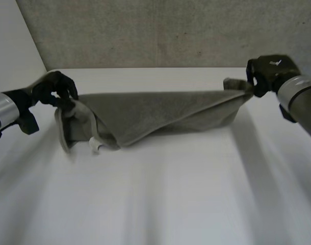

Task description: Fold the towel.

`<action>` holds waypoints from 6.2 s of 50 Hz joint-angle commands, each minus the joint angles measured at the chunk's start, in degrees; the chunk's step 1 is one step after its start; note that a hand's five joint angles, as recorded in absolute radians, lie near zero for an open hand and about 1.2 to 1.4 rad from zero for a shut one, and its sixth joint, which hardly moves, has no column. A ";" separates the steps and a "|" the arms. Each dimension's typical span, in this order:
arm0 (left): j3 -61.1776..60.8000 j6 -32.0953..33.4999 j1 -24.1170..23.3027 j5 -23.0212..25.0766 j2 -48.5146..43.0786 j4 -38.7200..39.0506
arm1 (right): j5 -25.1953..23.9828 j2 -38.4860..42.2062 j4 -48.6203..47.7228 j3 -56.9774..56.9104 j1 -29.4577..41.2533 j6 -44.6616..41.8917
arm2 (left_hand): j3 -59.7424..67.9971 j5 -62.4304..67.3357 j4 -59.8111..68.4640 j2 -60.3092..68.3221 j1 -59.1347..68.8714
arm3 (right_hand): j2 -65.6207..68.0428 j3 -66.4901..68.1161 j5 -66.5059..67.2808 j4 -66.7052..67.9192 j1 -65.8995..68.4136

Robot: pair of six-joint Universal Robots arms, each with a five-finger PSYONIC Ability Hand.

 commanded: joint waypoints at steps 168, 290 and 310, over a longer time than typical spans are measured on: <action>31.78 3.65 -12.56 -26.45 -5.97 -2.06 | 9.27 20.44 15.04 -56.20 15.04 -23.87 | 29.85 31.53 30.60 31.79 31.14 | 11.22 10.30 10.43 10.25 11.11; -18.28 36.69 -21.36 -47.47 -0.28 19.22 | -1.19 -2.33 -17.92 30.37 9.33 -27.21 | 5.98 7.67 6.73 7.93 7.28 | 1.29 0.37 0.50 0.32 1.18; -24.78 31.16 -21.36 -40.88 4.47 20.02 | -2.58 -3.29 -8.63 28.17 2.57 -26.95 | -9.65 -7.96 -8.90 -7.71 -8.36 | -47.76 -48.68 -48.55 -48.74 -47.87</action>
